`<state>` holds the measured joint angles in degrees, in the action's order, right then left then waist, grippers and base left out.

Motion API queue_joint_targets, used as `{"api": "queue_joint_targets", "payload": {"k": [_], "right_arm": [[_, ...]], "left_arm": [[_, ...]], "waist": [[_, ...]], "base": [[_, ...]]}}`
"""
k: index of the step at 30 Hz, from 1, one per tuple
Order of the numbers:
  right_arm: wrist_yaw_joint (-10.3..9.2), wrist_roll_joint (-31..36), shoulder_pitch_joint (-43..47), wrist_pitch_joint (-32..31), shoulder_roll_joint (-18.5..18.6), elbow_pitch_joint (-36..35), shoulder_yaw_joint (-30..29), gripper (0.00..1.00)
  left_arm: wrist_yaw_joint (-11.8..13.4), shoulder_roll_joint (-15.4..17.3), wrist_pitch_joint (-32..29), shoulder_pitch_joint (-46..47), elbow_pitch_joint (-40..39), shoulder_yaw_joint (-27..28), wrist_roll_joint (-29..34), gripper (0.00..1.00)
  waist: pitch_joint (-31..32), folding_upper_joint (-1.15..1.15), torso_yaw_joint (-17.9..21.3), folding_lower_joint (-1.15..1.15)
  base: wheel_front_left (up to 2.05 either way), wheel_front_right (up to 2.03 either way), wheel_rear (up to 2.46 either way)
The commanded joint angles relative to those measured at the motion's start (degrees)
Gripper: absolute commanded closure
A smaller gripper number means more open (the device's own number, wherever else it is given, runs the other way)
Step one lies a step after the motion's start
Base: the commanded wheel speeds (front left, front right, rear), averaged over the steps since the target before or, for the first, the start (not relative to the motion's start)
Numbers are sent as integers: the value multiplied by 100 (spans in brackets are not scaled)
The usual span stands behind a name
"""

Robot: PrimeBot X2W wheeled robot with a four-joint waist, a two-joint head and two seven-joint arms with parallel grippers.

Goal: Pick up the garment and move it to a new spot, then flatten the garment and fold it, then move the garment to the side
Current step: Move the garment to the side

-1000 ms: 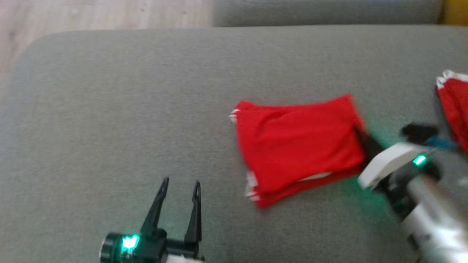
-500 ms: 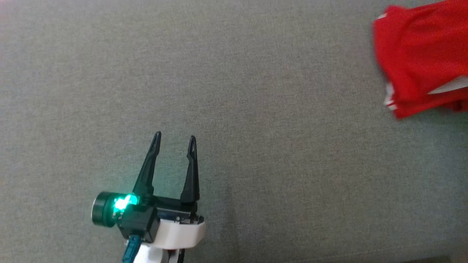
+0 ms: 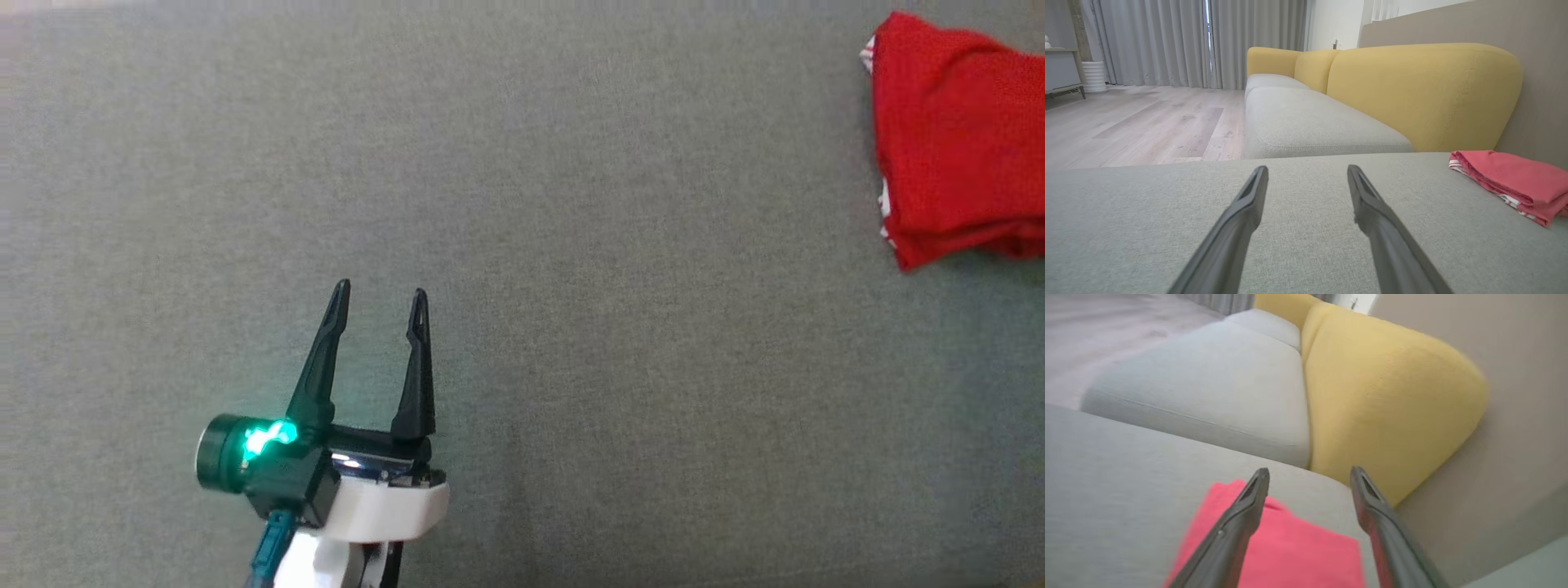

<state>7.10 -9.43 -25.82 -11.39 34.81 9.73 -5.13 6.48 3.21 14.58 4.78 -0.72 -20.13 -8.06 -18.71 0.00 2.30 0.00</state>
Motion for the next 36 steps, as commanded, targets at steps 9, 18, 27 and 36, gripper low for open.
{"api": "queue_joint_targets", "payload": {"k": [9,18,27,36], "right_arm": [[39,-335,1468,1441,-2028,-93,980,0],[39,-593,2275,2631,-2824,366,1805,0],[39,-378,3271,2637,-3082,-291,1247,0],[39,-289,3506,2638,-3145,-241,1101,0]], "left_arm": [[61,-34,41,-331,83,268,-193,0],[70,-34,41,-927,336,438,-323,0],[163,-34,41,-1575,34,722,-152,0],[93,-34,41,-1735,78,854,-131,0]], "waist": [[1159,0,-397,0],[2006,0,-699,0],[2360,0,-764,0],[2502,0,-741,0]], "base": [[0,0,0],[0,0,0],[0,0,0],[0,0,0]]}}
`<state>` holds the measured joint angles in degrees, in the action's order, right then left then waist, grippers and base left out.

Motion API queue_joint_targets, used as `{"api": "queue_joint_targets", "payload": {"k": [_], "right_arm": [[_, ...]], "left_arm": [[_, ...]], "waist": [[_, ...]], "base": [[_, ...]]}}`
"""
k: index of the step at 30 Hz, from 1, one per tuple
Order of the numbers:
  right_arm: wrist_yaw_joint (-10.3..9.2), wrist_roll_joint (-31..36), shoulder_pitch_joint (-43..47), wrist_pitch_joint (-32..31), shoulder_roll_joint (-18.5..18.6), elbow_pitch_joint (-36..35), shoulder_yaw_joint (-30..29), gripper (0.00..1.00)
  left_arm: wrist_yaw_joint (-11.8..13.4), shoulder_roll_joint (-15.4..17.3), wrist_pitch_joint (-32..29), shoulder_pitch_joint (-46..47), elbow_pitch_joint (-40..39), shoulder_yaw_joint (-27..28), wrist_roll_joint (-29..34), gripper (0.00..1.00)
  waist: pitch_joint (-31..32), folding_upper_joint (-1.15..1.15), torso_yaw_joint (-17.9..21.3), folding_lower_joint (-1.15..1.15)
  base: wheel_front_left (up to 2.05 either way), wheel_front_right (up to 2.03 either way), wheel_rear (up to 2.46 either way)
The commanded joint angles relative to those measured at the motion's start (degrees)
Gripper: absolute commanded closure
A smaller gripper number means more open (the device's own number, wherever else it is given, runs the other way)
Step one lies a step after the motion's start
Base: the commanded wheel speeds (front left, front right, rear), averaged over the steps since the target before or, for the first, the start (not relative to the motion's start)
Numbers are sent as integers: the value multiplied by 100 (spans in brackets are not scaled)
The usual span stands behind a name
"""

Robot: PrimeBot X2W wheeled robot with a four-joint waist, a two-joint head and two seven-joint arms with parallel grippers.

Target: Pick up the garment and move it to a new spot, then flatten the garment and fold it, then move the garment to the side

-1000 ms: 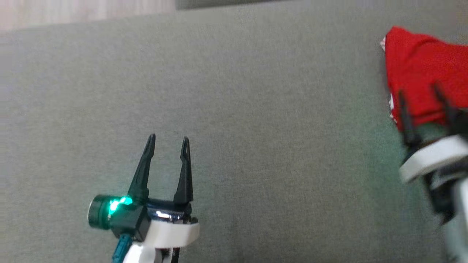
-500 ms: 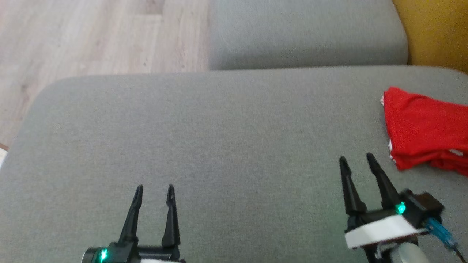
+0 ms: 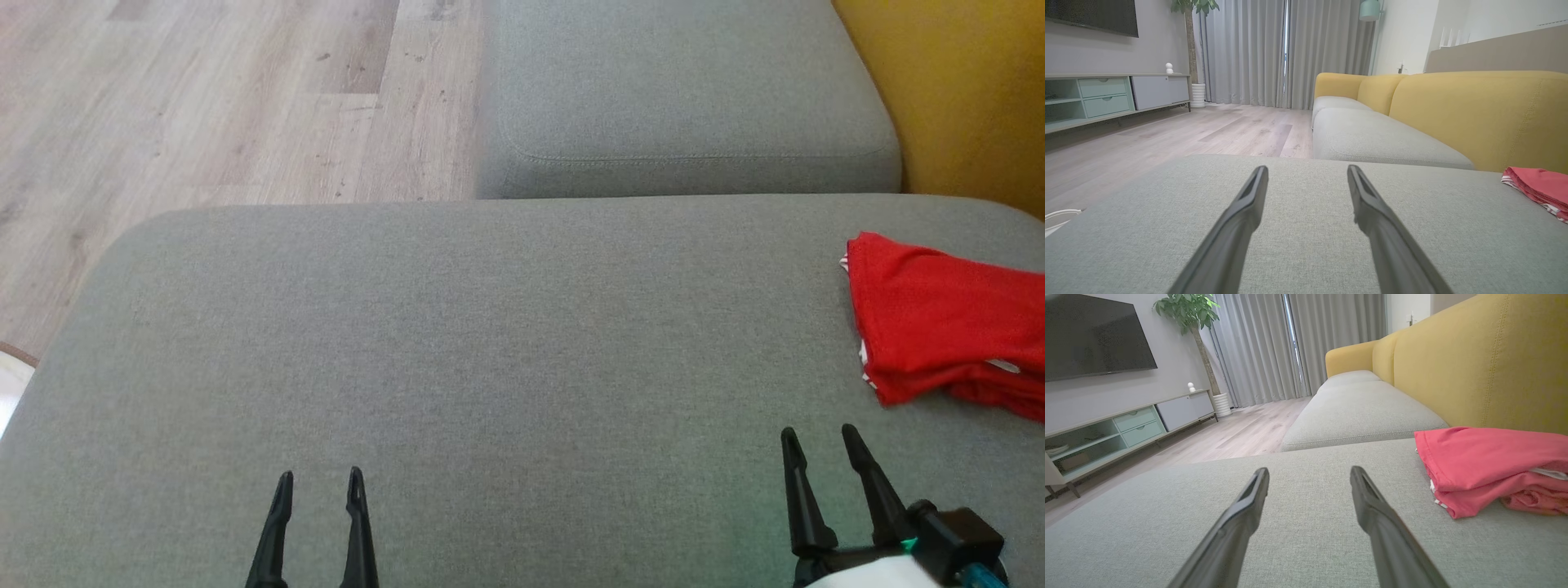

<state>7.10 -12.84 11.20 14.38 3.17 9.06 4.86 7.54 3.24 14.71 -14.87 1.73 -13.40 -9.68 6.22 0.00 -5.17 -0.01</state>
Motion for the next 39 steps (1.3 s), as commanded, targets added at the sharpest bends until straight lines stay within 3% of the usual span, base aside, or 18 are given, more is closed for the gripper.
{"api": "queue_joint_targets", "payload": {"k": [1,14,15,19,39], "right_arm": [[39,52,-196,62,20,-174,103,0],[39,92,-217,62,-12,-178,53,0],[-1,31,0,-1,-45,19,-48,100],[-5,15,103,-23,-48,402,-7,100],[2,-1320,-188,-297,7,413,-117,100]], "left_arm": [[-14,-36,29,231,-167,180,32,0],[-29,-36,29,254,-90,183,46,0],[-6,-1,-1,-1,86,3,9,100],[-6,-2,-2,-108,475,0,-5,100],[-243,75,-252,240,595,207,-1423,100]], "waist": [[10,0,6,1],[31,0,62,1],[30,0,62,1],[27,0,64,1],[-80,0,137,1]], "base": [[0,0,0],[0,0,0],[0,0,0],[0,0,0],[0,0,0]]}}
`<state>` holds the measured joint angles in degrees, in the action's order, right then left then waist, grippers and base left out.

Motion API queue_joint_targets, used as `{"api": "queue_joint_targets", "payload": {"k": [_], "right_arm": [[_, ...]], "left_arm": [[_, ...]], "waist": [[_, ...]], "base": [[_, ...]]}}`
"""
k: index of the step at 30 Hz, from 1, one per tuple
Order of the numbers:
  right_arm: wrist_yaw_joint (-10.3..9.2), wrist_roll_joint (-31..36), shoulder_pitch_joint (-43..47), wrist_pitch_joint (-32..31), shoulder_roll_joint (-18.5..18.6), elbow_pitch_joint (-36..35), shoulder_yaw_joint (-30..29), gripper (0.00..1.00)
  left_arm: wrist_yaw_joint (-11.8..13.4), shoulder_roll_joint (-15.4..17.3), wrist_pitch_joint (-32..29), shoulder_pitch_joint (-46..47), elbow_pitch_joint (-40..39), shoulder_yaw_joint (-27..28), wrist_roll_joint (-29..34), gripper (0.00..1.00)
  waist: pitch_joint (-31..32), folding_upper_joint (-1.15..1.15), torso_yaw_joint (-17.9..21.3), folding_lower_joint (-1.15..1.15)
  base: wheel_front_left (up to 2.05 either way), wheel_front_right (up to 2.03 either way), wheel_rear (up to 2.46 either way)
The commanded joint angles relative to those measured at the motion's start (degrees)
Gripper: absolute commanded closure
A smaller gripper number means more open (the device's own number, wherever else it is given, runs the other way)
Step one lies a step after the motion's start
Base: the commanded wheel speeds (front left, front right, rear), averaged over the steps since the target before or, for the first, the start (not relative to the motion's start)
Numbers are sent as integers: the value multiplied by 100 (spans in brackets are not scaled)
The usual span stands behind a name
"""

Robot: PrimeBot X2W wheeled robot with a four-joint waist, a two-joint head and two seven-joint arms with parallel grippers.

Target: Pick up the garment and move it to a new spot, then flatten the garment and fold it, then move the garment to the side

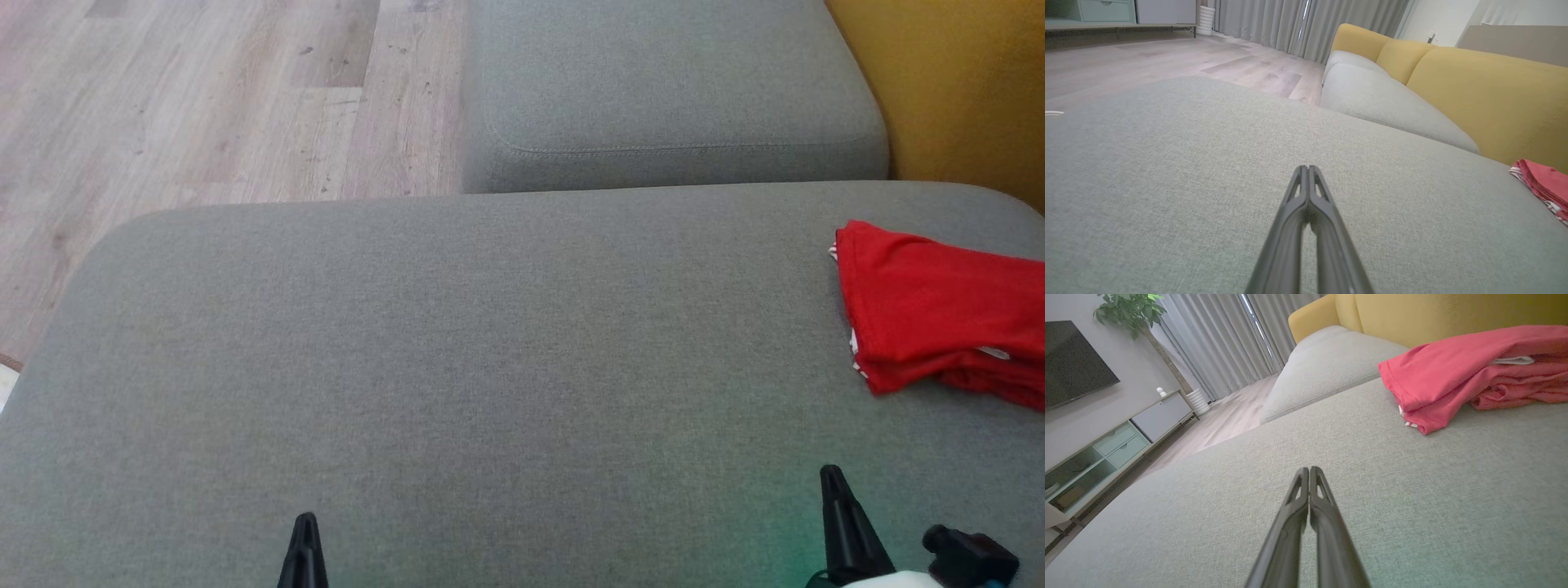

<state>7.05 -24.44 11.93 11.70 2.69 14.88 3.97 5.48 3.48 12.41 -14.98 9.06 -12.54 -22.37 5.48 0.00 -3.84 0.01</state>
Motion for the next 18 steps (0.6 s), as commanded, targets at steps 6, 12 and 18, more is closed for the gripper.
{"api": "queue_joint_targets", "payload": {"k": [6,12,18], "right_arm": [[9,-488,-333,-100,66,-166,-60,100],[11,-882,-421,-188,77,-162,-100,100],[13,-1274,-508,-278,86,-158,-143,100]], "left_arm": [[-98,65,-90,342,-98,178,-501,100],[-171,82,-172,450,-55,249,-918,100],[-244,95,-257,556,-27,325,-1331,100]], "waist": [[-32,0,22,0],[-64,0,44,0],[-96,0,65,0]], "base": [[0,0,0],[0,0,0],[0,0,0]]}}
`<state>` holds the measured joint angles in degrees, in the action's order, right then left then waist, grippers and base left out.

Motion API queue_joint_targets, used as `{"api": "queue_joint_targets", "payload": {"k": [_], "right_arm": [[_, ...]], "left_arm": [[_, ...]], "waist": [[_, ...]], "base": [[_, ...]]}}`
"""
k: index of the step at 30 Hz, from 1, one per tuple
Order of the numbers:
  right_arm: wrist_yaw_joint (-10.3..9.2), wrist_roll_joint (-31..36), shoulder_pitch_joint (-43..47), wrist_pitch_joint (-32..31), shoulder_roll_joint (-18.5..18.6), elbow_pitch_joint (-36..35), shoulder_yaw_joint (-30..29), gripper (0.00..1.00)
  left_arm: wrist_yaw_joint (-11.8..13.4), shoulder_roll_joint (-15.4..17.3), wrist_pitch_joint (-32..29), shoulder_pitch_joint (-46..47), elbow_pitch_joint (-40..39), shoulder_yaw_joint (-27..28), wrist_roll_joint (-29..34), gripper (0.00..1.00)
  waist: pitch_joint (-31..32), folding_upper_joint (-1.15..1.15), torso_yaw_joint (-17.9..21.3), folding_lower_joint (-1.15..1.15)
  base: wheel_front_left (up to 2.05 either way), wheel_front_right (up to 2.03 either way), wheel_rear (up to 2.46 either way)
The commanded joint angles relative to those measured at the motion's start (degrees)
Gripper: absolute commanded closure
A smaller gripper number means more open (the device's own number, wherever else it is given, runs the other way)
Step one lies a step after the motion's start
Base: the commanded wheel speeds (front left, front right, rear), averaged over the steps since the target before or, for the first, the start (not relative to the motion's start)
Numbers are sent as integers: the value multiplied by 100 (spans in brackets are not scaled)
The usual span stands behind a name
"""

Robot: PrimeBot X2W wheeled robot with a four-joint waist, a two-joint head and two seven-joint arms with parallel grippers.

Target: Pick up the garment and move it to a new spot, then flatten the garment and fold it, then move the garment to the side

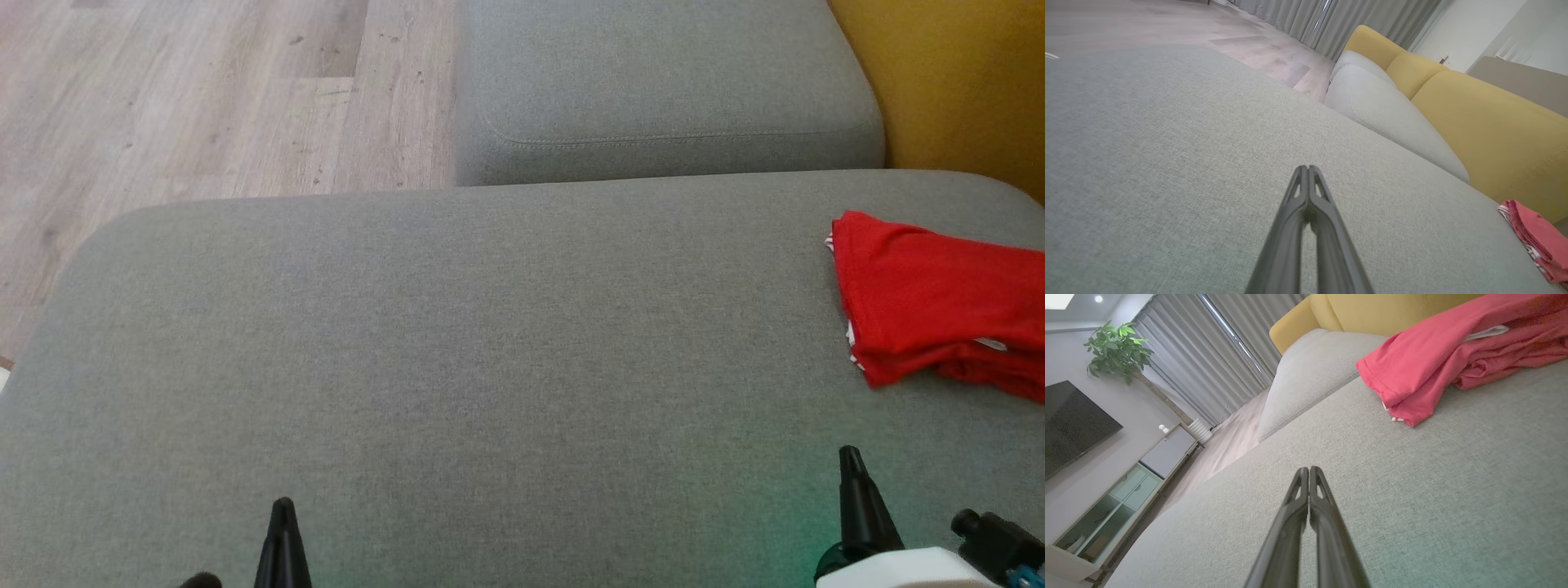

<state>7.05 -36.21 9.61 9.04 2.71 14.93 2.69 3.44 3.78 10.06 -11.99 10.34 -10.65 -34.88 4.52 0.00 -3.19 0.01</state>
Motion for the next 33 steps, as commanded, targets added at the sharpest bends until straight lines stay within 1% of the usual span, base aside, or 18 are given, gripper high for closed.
{"api": "queue_joint_targets", "payload": {"k": [1,32,33], "right_arm": [[13,-162,-290,-27,85,-162,-22,100],[24,-2161,-744,-514,113,-141,-271,100],[24,-2161,-744,-514,113,-141,-271,100]], "left_arm": [[-52,66,-36,274,-151,149,-150,100],[-424,99,-514,812,22,585,-2244,100],[-424,99,-514,812,22,585,-2244,100]], "waist": [[-6,0,4,-1],[-172,0,117,-1],[-172,0,117,-1]], "base": [[0,0,0],[0,0,0],[0,0,0]]}}
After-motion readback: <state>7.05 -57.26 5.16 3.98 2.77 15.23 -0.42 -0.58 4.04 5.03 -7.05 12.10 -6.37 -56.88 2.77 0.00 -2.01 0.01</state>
